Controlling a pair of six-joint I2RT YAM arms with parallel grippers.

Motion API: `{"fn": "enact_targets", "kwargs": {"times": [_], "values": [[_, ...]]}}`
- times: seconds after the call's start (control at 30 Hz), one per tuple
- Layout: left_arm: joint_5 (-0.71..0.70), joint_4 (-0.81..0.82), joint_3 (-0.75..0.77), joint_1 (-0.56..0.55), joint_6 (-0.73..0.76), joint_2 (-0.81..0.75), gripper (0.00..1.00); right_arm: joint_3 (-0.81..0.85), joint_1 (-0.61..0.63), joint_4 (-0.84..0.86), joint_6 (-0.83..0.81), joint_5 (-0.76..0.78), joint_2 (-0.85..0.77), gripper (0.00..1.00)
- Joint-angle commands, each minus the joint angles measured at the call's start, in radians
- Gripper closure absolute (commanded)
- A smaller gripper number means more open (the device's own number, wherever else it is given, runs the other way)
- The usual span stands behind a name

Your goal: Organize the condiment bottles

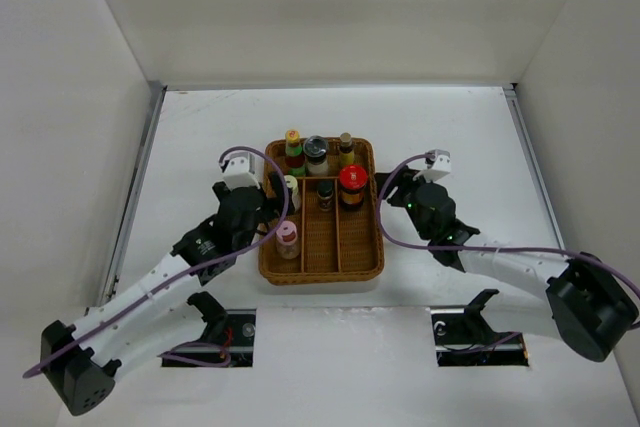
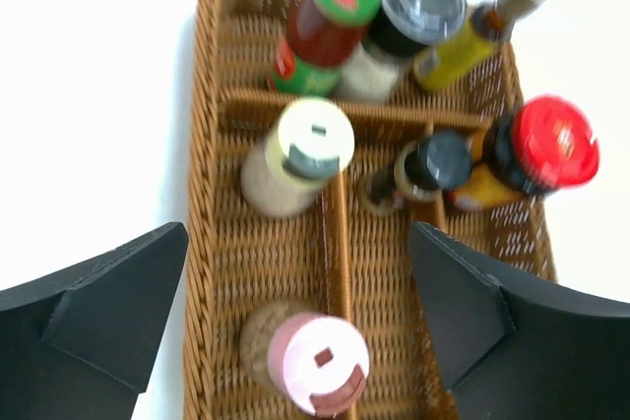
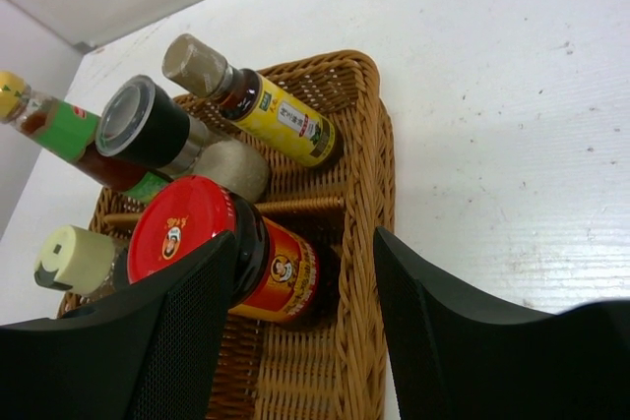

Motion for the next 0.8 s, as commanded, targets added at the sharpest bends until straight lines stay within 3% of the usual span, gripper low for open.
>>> {"fn": "enact_targets", "kwargs": {"times": [0.0, 0.27, 0.77], "values": [[-0.011, 0.042, 0.059, 0.035, 0.004, -0.021, 0.0, 0.0, 0.009, 0.056, -0.005, 0.048, -0.045, 0.38], [-0.011, 0.15, 0.039, 0.151, -0.017, -0.084, 0.0, -0.041, -0.019, 0.091, 0.022, 0.088, -0.082, 0.36], [-0.026, 0.202, -0.023, 0.198, -0.094, 0.053, 0.0, -0.028, -0.033, 0.094, 0.025, 0.071, -0.03, 0.36]]}}
